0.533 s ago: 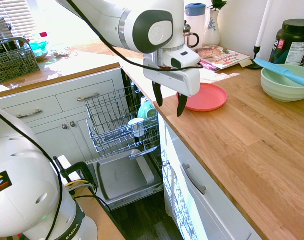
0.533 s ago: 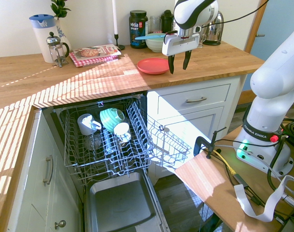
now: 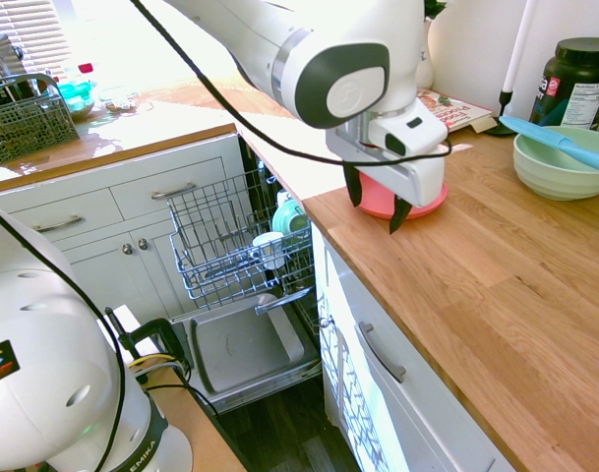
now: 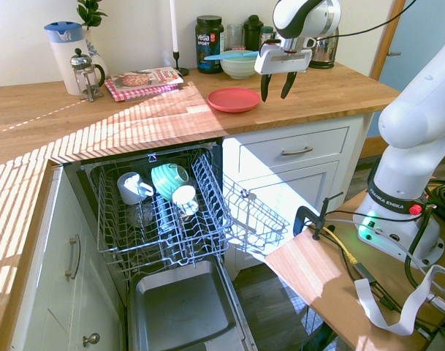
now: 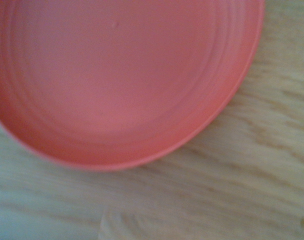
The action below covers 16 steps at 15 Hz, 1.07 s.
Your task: Put the plate in the dishwasher
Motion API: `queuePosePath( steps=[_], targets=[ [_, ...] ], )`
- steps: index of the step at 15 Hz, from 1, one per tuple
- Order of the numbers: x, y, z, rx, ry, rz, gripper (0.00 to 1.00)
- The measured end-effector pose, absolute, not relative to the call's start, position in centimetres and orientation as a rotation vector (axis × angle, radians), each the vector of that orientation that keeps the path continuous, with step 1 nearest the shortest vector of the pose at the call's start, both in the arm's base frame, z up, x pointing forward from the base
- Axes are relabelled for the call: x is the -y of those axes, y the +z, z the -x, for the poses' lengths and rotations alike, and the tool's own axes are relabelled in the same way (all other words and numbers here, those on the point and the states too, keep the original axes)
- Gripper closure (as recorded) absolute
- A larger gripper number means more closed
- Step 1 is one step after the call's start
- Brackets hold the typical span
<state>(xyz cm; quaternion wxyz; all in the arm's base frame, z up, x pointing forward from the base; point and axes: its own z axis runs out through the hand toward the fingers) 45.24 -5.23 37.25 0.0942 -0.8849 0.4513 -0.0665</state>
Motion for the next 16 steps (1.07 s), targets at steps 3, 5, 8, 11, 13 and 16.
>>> queuePosePath(
  steps=[3,5,8,11,13,16],
  targets=[
    [6.2,34.5,-48.1,-1.360,-0.202,2.493,0.00],
    [6.8,33.0,-49.9,-1.401,-0.214,2.414,0.00],
    [7.4,32.8,-50.8,-1.440,-0.227,2.335,0.00],
    [7.6,32.7,-52.2,-1.405,-0.222,2.319,1.00],
    [7.7,32.6,-53.4,-1.341,-0.197,2.315,1.00],
    [7.6,32.4,-54.6,-1.215,-0.176,2.350,1.00]
  ],
)
